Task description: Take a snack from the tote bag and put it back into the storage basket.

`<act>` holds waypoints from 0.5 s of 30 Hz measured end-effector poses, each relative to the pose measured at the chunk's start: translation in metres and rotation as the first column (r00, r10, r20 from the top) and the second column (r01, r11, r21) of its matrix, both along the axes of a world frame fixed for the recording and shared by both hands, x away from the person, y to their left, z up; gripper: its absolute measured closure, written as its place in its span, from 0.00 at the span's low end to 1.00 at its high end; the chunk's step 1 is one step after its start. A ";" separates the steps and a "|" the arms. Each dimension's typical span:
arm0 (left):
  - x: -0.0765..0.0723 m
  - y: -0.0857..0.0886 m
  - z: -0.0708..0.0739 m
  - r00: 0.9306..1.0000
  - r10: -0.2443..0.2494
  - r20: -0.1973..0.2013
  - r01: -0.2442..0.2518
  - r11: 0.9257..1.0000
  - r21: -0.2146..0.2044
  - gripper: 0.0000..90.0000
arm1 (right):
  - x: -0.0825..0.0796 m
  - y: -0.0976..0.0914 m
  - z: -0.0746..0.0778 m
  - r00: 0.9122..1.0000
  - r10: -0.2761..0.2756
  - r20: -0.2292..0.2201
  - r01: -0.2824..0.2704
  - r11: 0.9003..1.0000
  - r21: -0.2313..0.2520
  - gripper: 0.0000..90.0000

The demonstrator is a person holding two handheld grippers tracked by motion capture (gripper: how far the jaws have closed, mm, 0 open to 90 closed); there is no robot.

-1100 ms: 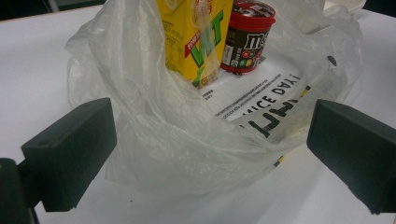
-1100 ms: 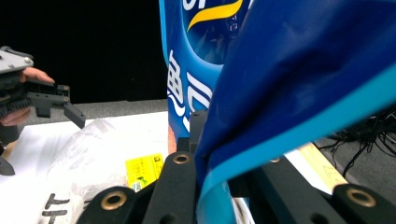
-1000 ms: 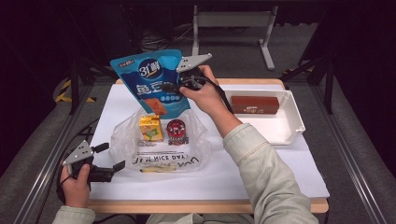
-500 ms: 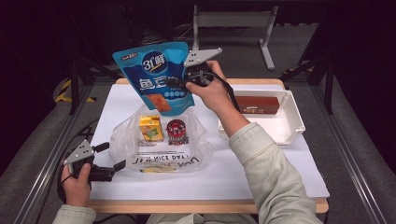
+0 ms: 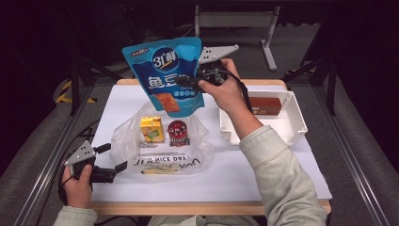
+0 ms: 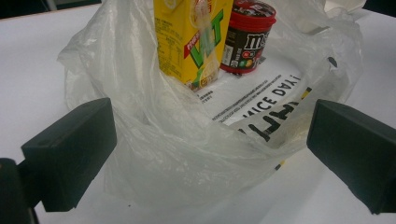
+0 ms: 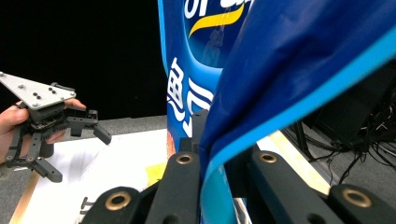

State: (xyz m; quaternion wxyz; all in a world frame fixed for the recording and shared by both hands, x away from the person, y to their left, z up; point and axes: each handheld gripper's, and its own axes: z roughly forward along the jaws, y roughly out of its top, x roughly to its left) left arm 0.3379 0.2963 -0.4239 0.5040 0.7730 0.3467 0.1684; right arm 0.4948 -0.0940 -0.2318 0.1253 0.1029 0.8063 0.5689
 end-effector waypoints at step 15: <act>0.002 0.000 -0.001 1.000 0.007 -0.002 -0.007 1.000 0.000 0.02 | -0.007 -0.045 0.011 0.998 -0.061 0.013 0.061 0.998 0.029 0.95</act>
